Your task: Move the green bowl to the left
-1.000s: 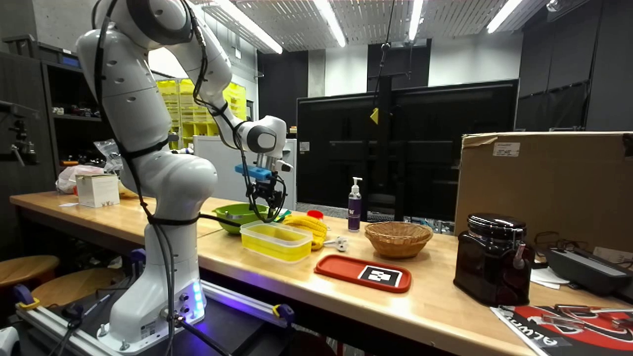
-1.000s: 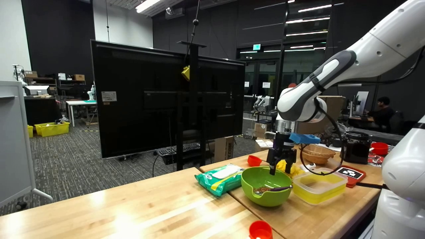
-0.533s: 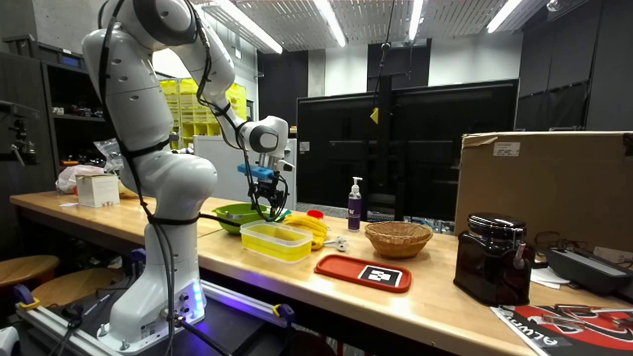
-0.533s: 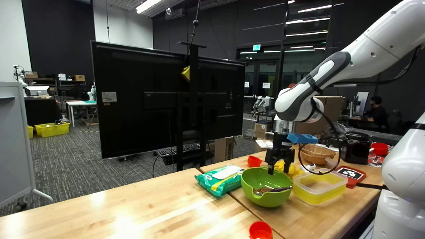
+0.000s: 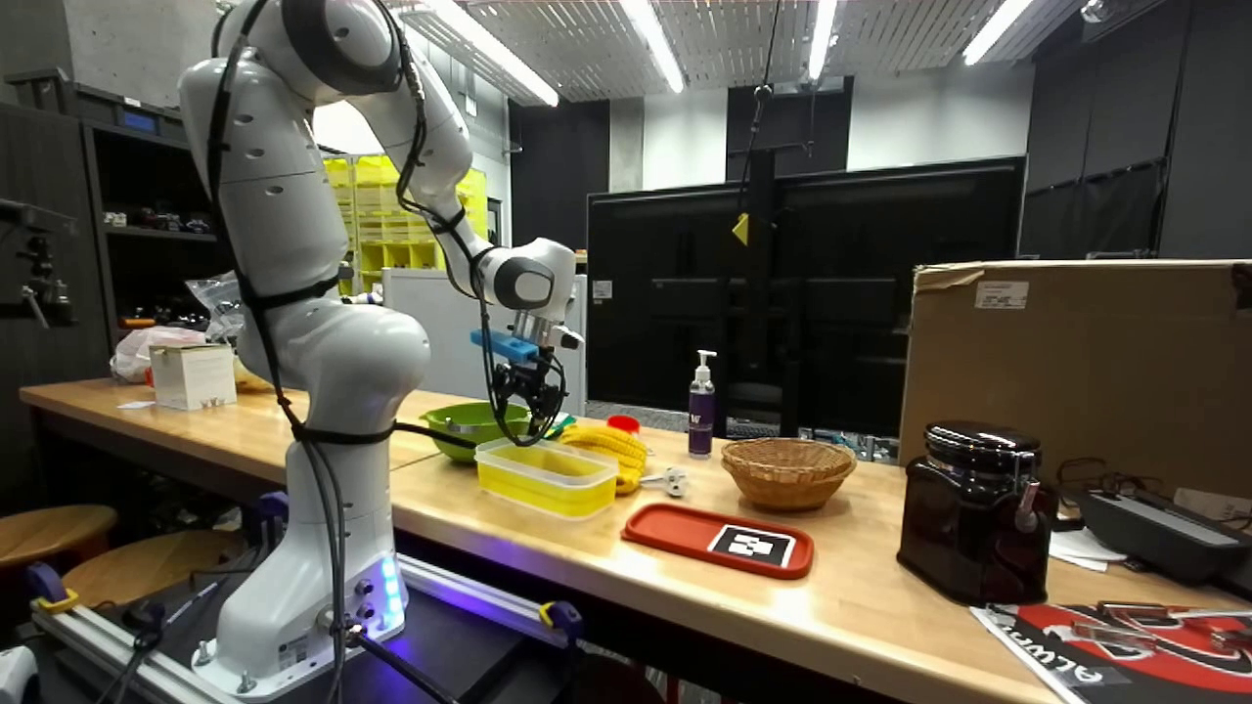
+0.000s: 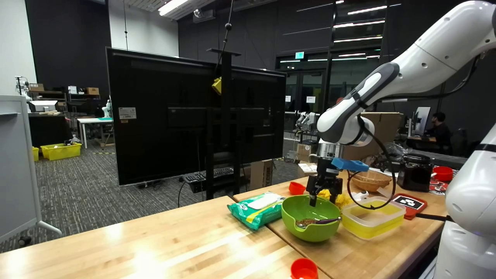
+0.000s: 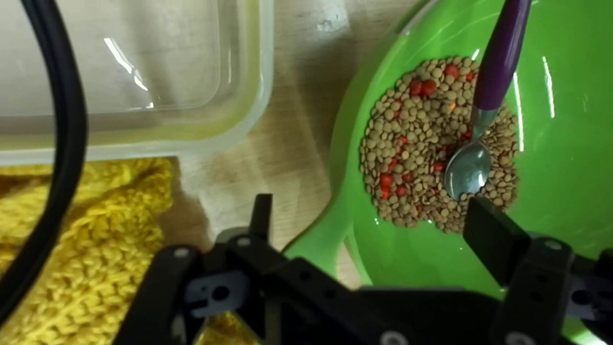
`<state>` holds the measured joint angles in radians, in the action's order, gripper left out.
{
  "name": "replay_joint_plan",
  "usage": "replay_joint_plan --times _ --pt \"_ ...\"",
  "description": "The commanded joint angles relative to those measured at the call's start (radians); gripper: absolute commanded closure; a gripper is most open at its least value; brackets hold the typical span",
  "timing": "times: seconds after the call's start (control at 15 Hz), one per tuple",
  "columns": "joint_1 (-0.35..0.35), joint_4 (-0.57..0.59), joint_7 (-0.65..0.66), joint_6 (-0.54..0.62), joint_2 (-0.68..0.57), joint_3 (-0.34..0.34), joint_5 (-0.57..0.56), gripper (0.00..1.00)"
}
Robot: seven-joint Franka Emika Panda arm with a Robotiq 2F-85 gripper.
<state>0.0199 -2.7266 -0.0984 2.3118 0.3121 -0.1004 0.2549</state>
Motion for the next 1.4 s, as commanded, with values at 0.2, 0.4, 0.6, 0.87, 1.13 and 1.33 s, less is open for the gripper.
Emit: replay_joint_plan --times 0.2,0.4,0.6,0.87,1.13,1.33 --pt "0.002 0.014 -0.045 0.017 -0.042 -0.005 0.073 0.27" --pt "0.002 0.017 -0.046 0.023 -0.047 -0.002 0.075 0.48" --pt "0.002 0.017 -0.045 0.025 -0.046 0.000 0.072 0.72" --pt "0.002 0.031 -0.050 0.013 -0.042 0.003 0.059 0.99" --pt "0.009 0.048 -0.057 -0.018 -0.035 0.012 0.056 0.98" --pt "0.017 0.065 -0.063 -0.047 -0.031 0.019 0.053 0.98"
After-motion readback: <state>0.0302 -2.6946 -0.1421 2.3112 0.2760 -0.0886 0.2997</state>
